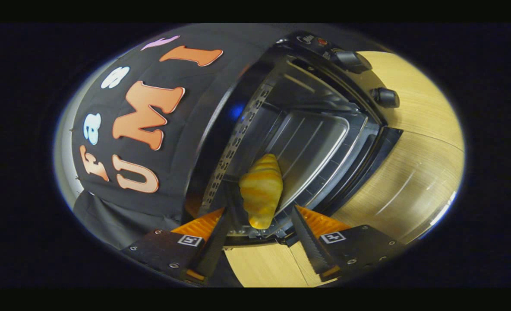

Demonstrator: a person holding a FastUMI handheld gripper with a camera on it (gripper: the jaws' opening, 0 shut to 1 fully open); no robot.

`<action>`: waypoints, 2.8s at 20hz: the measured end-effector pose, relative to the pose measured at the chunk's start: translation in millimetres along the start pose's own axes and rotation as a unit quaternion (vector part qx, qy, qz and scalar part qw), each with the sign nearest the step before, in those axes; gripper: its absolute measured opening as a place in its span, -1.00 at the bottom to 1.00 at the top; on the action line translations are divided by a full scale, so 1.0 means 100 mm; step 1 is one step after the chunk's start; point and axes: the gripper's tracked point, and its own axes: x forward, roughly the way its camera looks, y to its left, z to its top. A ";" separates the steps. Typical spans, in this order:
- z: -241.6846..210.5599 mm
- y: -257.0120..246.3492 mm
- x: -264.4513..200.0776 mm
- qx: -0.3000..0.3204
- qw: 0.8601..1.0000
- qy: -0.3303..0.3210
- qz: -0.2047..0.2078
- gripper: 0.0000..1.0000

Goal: Open the toaster oven, put the food inside, and close the toaster oven door.

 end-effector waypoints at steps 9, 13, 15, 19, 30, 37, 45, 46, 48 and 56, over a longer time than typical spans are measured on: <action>-0.19 -0.31 -0.95 -0.150 0.985 -0.052 -0.070 0.97; -0.25 -0.69 -1.29 -0.226 0.966 -0.030 -0.125 0.96; -0.24 -0.86 -1.40 -0.268 0.953 -0.003 -0.139 0.97; -0.18 -1.10 -1.57 -0.361 0.920 0.026 -0.150 0.97; -0.46 -1.59 -1.54 -0.430 0.880 0.115 -0.165 0.98; -0.49 -1.71 -1.35 -0.443 0.869 0.137 -0.173 0.98; -0.43 -1.48 -1.36 -0.460 0.866 0.125 -0.147 0.98; -0.41 -1.40 -1.36 -0.454 0.871 0.121 -0.140 0.98; -0.29 -1.26 -1.34 -0.444 0.880 0.106 -0.134 0.98; 0.21 -0.53 -1.13 -0.439 0.892 0.039 -0.102 0.98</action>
